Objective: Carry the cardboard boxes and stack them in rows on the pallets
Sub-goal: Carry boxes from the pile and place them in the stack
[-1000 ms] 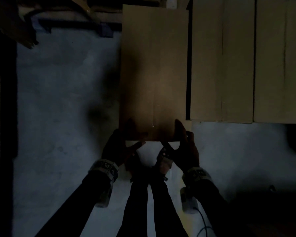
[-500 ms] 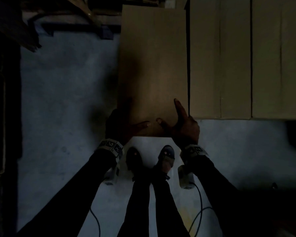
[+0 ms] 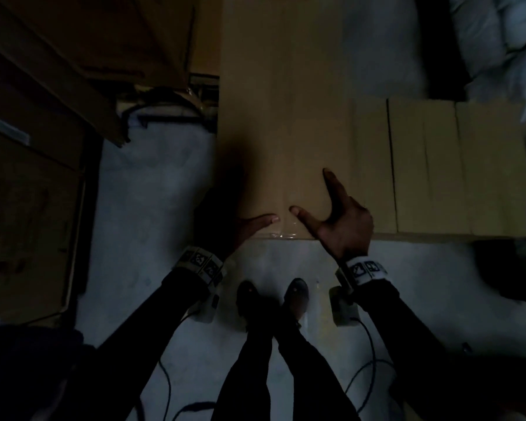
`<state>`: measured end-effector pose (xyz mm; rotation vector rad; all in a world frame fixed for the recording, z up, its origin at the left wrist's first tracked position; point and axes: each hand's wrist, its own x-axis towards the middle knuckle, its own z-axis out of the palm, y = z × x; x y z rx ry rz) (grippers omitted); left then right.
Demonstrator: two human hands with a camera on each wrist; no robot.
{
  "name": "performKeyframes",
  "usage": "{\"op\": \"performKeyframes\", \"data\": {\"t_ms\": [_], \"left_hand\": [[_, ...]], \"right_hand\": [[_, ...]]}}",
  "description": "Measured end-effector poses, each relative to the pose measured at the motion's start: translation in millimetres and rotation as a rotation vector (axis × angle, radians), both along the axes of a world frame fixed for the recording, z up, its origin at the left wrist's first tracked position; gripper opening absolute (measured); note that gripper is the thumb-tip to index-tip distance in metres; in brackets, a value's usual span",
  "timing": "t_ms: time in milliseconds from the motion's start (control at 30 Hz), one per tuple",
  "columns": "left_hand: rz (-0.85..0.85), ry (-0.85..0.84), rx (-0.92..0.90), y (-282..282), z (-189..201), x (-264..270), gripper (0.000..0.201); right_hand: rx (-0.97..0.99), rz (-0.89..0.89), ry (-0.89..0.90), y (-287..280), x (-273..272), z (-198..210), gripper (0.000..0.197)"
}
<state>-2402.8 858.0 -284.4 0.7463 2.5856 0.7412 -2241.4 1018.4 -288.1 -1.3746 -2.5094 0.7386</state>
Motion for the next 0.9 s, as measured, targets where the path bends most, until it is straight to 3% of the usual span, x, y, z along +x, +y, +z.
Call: {"op": "performKeyframes", "data": {"t_ms": [100,233,400,667,900], "left_hand": [[-0.013,0.016,0.068,5,54,6,0.115],[-0.154,0.054,0.110,17,133,29,0.114],[-0.244,0.080,0.462,24,200,74,0.112],[-0.499,0.120,0.525,30,272,175,0.114],[-0.753,0.098,0.554,-31,330,313,0.118]], "right_hand": [[0.071,-0.012,0.071,2,10,61,0.104],[0.169,-0.070,0.161,-1,45,134,0.101],[0.224,-0.195,0.284,-13,107,206,0.102],[0.385,-0.425,0.442,-64,237,278,0.099],[0.509,-0.648,0.481,-177,376,325,0.095]]}}
